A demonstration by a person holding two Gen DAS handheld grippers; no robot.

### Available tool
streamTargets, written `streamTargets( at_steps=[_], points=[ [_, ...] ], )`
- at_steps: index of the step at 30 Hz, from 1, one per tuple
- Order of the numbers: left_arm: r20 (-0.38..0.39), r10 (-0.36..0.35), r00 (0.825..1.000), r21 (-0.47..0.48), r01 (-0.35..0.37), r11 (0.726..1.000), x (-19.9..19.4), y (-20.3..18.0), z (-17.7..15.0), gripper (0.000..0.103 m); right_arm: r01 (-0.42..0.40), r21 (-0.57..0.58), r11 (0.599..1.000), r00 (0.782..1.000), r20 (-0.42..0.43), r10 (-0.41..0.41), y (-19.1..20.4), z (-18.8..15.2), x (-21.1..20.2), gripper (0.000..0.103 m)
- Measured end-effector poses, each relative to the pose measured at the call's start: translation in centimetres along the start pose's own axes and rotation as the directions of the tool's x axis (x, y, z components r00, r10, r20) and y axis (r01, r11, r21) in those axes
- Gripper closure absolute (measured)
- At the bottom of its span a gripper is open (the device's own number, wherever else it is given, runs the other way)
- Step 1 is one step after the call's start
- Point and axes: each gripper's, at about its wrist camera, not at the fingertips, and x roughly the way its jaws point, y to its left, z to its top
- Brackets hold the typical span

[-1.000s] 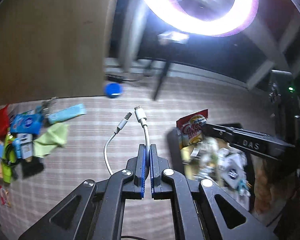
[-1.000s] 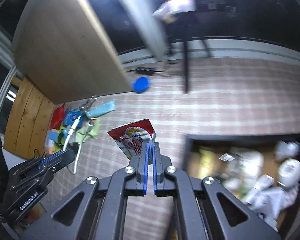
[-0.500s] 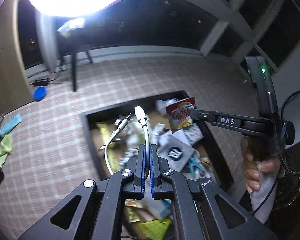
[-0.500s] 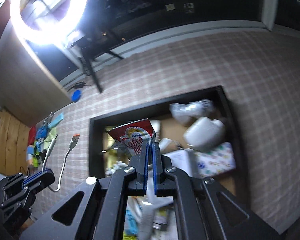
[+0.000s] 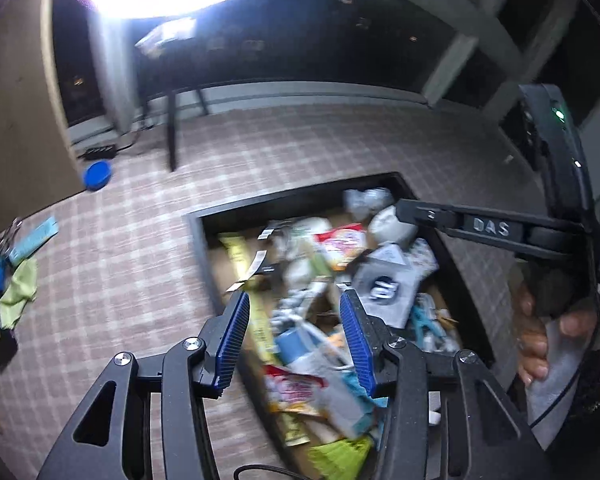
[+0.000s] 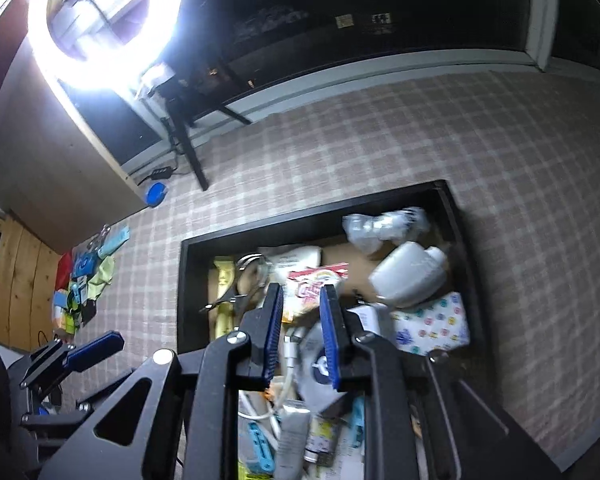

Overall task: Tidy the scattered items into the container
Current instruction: 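Carry the cable and sachet over the black tray and open both tools, then grasp the green cloth with the left tool while the right reaches the blue round lid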

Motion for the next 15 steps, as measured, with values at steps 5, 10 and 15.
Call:
streamTargets(
  at_steps=[5,10,15],
  points=[
    [0.0,0.05,0.999,-0.065,-0.05,0.997,-0.1,4.4,-0.4,0.059,-0.023,-0.067,0.997,0.999,-0.034,0.021,3.3,0.6,2.2,0.084],
    [-0.009,0.11,0.994,-0.121,-0.111,0.986,-0.1,8.9,-0.8,0.059,-0.058,-0.133,0.989,0.997,-0.064,0.05,7.2,1.3,4.3,0.081],
    [-0.024,0.181,0.983,-0.156,-0.182,0.971,-0.1,13.7,-1.1,0.056,-0.067,-0.2,0.978,0.996,-0.078,0.052,10.8,1.9,6.1,0.077]
  ],
)
